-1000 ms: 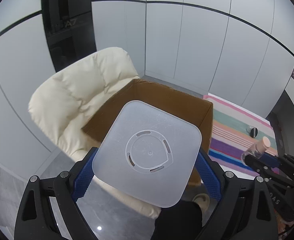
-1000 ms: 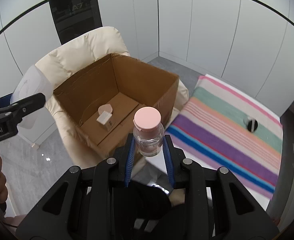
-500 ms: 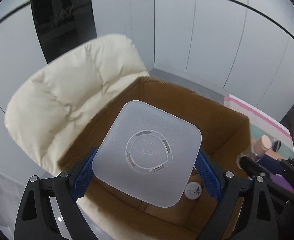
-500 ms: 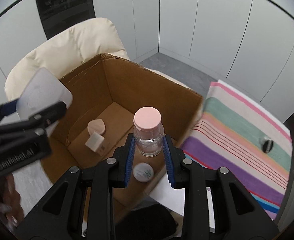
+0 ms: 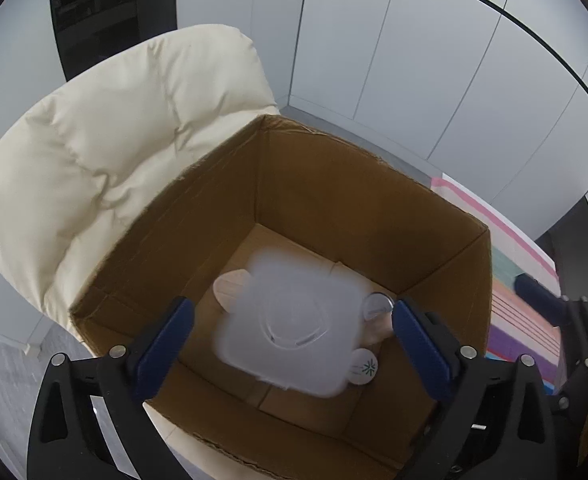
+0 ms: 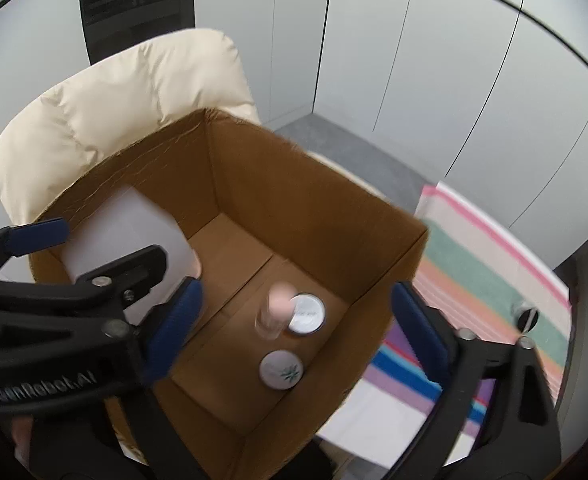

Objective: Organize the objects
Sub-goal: 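Lower the frosted case into the box and open the left gripper while the right releases the bottle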

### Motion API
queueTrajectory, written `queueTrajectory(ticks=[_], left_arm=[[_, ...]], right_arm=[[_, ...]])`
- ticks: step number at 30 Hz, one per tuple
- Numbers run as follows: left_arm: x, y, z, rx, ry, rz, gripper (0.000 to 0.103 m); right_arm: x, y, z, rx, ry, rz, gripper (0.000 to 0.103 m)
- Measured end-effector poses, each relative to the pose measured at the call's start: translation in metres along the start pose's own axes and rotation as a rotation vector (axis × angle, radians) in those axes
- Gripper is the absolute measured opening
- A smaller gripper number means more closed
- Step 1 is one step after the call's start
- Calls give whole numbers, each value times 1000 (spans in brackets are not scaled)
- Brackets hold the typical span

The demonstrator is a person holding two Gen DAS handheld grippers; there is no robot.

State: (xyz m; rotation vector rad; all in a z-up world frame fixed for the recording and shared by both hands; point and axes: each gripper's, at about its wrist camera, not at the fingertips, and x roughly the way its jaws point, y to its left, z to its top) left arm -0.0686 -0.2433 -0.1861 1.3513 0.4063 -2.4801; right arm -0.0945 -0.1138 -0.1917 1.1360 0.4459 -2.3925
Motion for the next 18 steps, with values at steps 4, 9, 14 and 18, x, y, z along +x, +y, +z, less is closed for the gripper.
queueTrajectory(ticks=[4, 9, 14, 18], left_arm=[[-1, -1, 0, -2, -2, 20, 101], [-3, -1, 0, -1, -11, 20, 101], [-6, -4, 0, 18, -19, 31, 101], [-14, -6, 0, 37, -35, 48, 101]], right_arm=[[-1, -1, 2, 2, 5, 12, 97], [-2, -3, 1, 16, 9, 23, 97], [-4, -4, 1, 20, 16, 25, 97], [-11, -6, 0, 25, 22, 31, 97]])
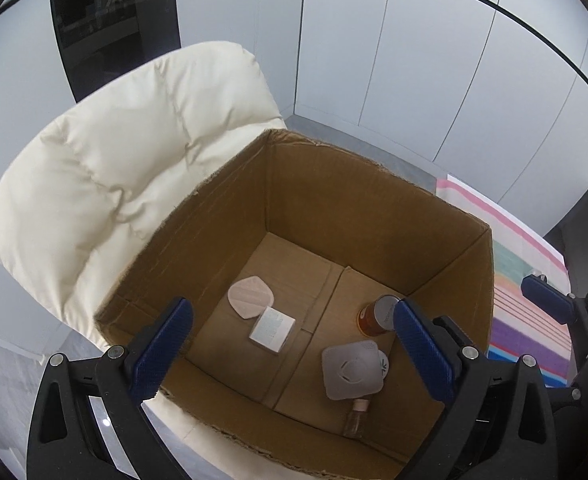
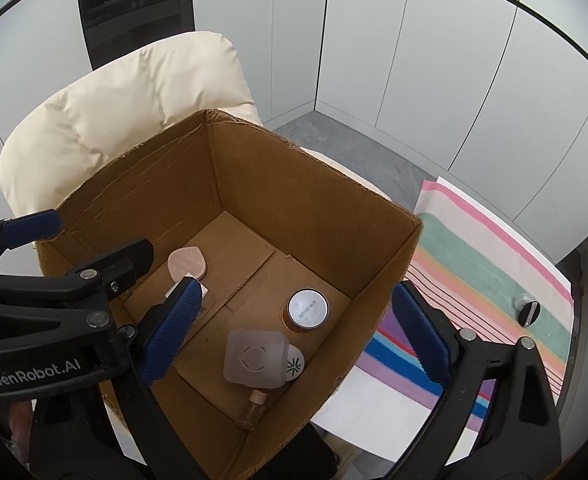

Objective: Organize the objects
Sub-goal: 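Lower the frosted case into the box and open the left gripper while the right releases the bottle, then withdraw both grippers from the cardboard box back toward the striped cloth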

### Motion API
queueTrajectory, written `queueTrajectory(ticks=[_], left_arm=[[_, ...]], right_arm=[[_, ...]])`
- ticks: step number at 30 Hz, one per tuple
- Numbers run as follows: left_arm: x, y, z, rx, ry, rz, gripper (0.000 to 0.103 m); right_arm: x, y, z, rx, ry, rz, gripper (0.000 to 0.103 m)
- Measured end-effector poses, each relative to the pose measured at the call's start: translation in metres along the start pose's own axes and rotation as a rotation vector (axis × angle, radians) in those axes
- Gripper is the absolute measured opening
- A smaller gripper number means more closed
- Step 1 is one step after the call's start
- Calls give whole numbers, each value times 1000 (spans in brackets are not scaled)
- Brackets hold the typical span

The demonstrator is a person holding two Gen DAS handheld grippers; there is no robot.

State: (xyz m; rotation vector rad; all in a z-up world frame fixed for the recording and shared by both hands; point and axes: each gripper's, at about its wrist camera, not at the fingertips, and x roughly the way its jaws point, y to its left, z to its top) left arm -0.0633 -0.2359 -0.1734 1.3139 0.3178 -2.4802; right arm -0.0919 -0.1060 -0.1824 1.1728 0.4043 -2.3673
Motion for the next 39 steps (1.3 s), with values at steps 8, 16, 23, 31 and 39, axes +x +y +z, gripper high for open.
queueTrajectory(ticks=[8, 16, 23, 31, 39], left_arm=[[-26, 0, -4, 9, -34, 12, 101], [-61, -11, -25, 50, -44, 4, 101], [-102, -13, -56, 67, -60, 1, 101], [-126, -14, -98, 82, -35, 5, 101], [-138, -16, -121, 84, -33, 15, 101]], right_arm=[[-22, -6, -6, 25, 11, -3, 97], [-53, -13, -22, 34, 2, -1, 97], [-88, -21, -50, 61, 13, 0, 97], [-124, -23, -83, 83, 7, 12, 97], [-151, -22, -116, 82, 20, 14, 97]])
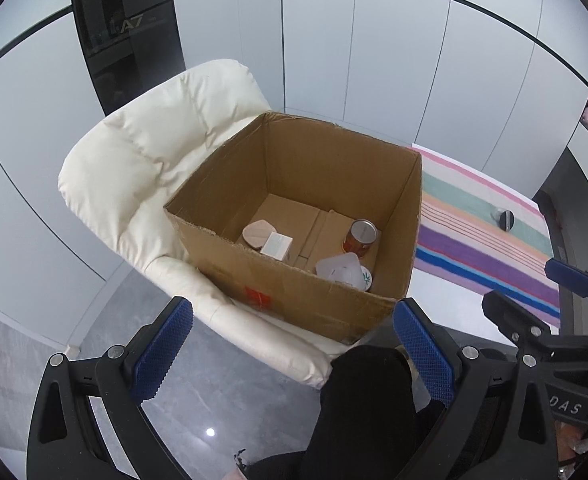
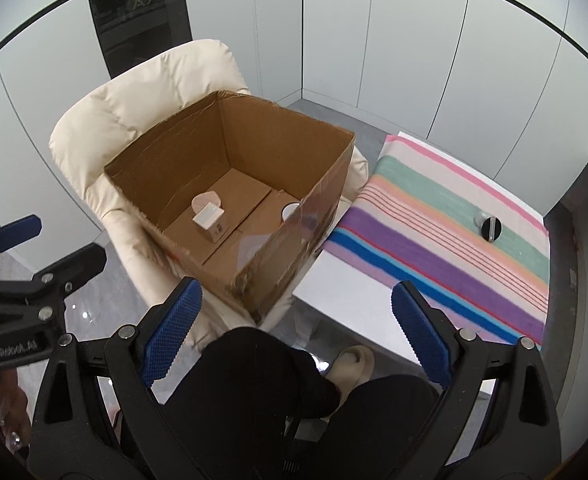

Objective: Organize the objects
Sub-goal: 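Withdraw both grippers from the cardboard box back toward the striped cloth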

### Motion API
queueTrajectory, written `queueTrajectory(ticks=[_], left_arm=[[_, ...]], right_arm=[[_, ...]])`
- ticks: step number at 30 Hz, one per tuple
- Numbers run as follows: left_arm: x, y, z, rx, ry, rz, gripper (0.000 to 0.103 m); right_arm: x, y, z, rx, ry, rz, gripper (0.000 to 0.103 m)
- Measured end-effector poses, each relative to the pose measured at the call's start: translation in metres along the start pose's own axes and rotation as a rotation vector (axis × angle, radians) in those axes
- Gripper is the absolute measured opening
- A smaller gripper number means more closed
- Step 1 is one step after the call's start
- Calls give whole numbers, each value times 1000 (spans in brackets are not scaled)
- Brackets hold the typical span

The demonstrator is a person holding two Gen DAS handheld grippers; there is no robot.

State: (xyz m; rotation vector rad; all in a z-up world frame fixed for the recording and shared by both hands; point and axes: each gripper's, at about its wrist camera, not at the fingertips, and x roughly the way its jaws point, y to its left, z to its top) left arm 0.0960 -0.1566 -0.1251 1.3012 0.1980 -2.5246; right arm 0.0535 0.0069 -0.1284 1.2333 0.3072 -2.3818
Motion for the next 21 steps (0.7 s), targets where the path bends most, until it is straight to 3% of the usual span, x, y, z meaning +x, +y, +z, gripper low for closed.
queueTrajectory(ticks=[8, 21], left_arm=[[-9, -16, -5, 22, -18, 17, 101], [-7, -84, 4, 144, -44, -55, 101]], right_arm=[[-8, -16, -8, 35, -17, 0, 97], [-29, -83, -23, 155, -45, -81, 97]])
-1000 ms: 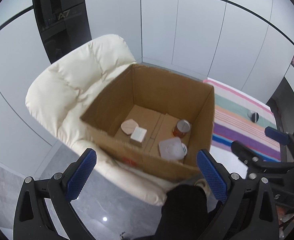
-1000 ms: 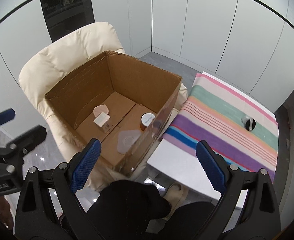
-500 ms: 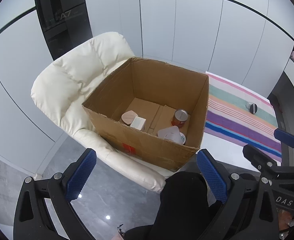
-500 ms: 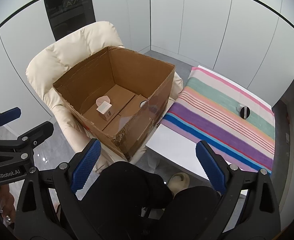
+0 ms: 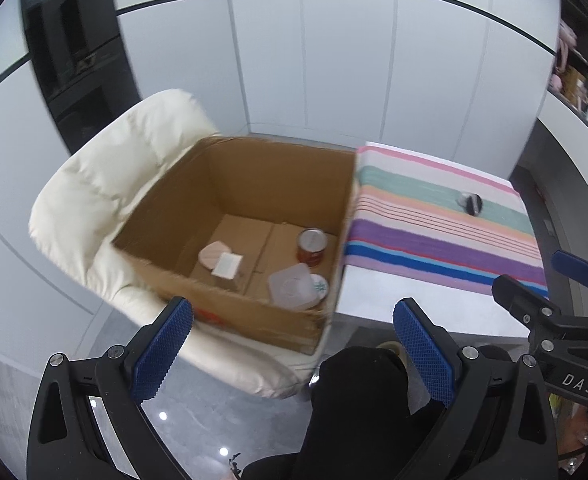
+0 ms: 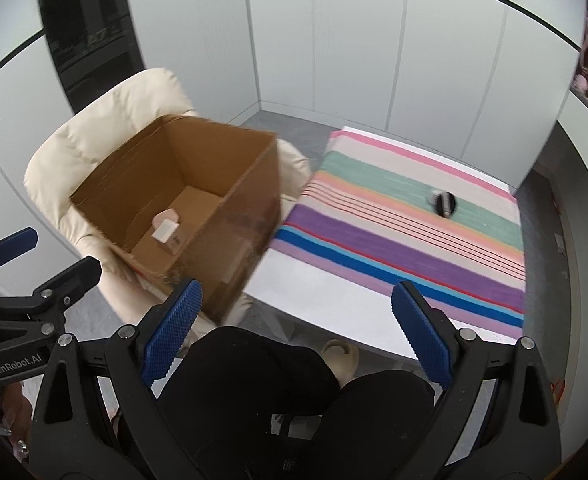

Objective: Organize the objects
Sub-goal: 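Withdraw both grippers from the cardboard box back toward the striped cloth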

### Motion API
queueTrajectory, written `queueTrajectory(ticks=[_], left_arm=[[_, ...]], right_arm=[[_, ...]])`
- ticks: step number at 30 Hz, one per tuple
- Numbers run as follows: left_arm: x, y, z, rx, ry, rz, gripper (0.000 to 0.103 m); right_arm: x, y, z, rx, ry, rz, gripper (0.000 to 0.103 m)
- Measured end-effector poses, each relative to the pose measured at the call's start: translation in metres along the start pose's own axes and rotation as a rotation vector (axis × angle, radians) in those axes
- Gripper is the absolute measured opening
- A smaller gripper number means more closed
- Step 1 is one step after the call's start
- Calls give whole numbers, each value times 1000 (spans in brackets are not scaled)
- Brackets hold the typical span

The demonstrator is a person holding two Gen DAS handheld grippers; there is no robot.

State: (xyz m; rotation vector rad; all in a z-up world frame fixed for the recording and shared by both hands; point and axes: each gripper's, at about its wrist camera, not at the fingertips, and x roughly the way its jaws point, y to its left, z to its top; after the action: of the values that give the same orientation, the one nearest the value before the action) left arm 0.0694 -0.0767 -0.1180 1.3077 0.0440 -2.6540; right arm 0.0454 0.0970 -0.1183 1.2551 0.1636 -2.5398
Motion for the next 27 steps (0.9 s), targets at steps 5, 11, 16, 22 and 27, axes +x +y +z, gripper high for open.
queueTrajectory(ticks=[5, 11, 16, 22, 27], left_arm=[[10, -36, 10, 57, -5, -47, 101], [27, -80, 18, 132, -21, -108, 101], [46, -116, 30, 205, -30, -155, 101], [72, -151, 53, 231, -7, -189, 101], [89, -175, 65, 247, -4, -194, 101]], right_arm=[[-3, -37, -5, 57, -4, -57, 97], [0, -89, -14, 144, -2, -138, 97], [8, -132, -21, 212, 27, -186, 97], [20, -179, -26, 278, 55, -226, 97], [33, -206, -25, 301, 55, -244, 97]])
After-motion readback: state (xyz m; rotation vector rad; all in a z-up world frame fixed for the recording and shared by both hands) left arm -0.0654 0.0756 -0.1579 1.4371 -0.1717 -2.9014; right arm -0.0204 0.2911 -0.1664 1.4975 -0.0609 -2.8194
